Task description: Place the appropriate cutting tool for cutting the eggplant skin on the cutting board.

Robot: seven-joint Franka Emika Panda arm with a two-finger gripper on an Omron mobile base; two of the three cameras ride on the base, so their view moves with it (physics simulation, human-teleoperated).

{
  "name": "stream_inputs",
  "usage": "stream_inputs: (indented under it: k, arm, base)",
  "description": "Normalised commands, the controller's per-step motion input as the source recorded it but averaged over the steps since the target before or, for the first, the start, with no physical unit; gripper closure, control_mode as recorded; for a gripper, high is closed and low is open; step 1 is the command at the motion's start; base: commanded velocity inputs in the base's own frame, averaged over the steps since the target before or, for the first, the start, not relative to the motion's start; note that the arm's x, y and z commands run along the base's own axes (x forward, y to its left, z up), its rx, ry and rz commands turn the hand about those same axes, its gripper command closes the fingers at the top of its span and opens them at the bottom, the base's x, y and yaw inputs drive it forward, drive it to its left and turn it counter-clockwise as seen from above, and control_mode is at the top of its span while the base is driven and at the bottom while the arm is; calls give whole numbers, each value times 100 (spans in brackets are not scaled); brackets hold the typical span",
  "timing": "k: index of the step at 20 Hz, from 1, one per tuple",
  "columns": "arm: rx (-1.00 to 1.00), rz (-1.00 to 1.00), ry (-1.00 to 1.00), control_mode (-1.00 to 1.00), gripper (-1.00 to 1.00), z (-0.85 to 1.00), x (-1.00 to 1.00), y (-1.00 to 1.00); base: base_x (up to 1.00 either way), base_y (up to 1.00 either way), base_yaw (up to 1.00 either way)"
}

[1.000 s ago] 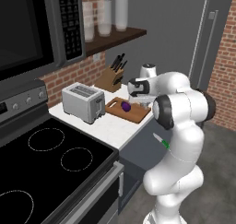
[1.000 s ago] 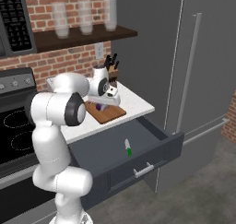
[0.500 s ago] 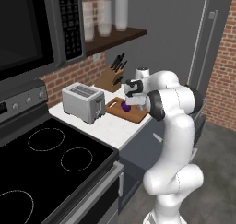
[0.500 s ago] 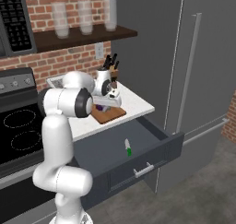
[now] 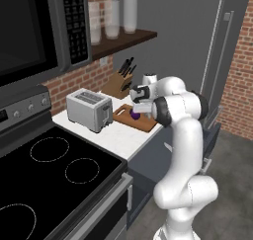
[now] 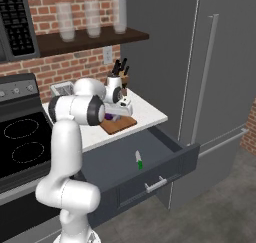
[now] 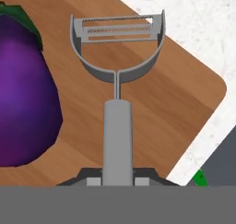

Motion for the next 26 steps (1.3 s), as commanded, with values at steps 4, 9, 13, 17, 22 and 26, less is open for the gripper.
stream_inputs:
  k: [4,9,13,17,22,26]
  arm:
    - [1,0,2,-100,100,-17,0,2]
    - [0,0,3,-100,-100,-23,0,12]
    - [0,0,3,-100,-100,-11,0,27]
    - [0,0,1,-100,-100,0,-8,10]
    - [0,0,0,-100,-100,29,-43,1]
    - [0,0,0,-100,-100,68,-74,0]
  base:
    - [0,0,0]
    - [0,0,0]
    - [0,0,0]
    - [0,0,0]
    - [0,0,0]
    - [0,0,0]
